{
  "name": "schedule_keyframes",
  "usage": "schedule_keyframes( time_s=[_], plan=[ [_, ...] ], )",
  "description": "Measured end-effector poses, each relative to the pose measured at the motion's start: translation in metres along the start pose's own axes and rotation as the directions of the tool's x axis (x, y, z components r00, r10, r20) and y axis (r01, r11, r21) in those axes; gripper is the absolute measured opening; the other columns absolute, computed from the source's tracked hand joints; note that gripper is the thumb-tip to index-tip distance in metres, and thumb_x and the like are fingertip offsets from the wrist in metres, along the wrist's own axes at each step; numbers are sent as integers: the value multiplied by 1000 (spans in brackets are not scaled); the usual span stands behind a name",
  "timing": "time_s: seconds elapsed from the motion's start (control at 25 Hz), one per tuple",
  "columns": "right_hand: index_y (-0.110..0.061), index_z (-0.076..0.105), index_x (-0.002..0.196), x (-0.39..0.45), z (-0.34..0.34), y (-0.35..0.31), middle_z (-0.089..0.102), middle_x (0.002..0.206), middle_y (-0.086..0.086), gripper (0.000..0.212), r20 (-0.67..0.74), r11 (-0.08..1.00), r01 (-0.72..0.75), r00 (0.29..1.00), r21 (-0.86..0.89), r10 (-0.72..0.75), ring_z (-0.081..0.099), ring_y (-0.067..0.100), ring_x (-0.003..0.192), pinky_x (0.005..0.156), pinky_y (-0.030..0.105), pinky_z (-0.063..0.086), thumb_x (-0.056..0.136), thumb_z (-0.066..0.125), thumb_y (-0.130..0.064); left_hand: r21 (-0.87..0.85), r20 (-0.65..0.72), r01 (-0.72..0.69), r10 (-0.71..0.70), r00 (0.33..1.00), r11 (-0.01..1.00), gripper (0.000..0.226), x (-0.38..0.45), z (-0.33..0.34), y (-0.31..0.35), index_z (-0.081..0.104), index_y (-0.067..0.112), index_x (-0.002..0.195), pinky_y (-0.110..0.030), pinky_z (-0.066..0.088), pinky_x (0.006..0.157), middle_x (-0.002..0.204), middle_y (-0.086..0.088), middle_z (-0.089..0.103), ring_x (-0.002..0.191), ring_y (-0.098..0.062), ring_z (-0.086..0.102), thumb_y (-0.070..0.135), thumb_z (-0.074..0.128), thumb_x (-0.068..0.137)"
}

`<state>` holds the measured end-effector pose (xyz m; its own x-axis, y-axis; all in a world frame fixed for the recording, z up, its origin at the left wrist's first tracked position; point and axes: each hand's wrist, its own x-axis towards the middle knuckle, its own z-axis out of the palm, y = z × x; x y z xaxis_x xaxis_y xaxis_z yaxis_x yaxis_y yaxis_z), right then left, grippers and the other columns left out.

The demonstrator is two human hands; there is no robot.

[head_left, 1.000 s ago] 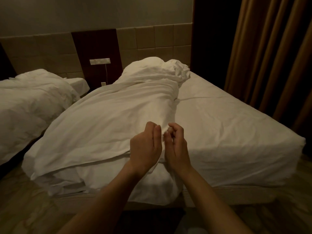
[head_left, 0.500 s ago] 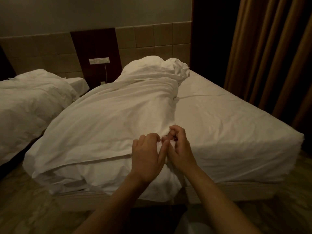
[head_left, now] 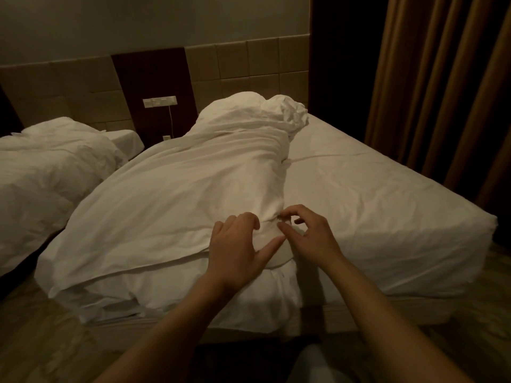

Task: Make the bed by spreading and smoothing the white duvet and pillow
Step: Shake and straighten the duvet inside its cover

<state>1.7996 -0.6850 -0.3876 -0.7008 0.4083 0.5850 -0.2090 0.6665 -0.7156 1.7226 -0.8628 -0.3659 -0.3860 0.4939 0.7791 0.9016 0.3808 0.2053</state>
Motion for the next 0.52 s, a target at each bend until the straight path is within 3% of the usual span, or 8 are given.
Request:
schedule_keyframes(
  time_s=[0.2,0.32,0.52],
  plan=[
    [-19,72,104,5,-2,6,71,103,-8,13,2,995,96,995,-29,-96,64,10,98,85,23,51,91,72,-19,-31,-4,8,-8,1000,999,40,6,2,1,52,22,91,-29,28,69,79,14,46,70,-9,44,58,69,86],
    [-19,75,103,8,-7,8,72,103,-11,11,45,995,103,994,-5,-103,66,11,98,84,22,52,92,72,-20,-40,3,17,-17,1000,999,39,9,1,-1,52,21,89,-31,35,66,77,14,46,67,-10,45,55,71,85],
    [-23,76,105,16,-13,9,73,105,-14,14,160,999,32,987,14,-34,65,3,98,78,13,48,94,69,-17,1,31,25,-25,999,1000,41,14,-6,0,46,25,83,-25,29,54,66,13,46,56,-9,41,63,61,84]
  ],
)
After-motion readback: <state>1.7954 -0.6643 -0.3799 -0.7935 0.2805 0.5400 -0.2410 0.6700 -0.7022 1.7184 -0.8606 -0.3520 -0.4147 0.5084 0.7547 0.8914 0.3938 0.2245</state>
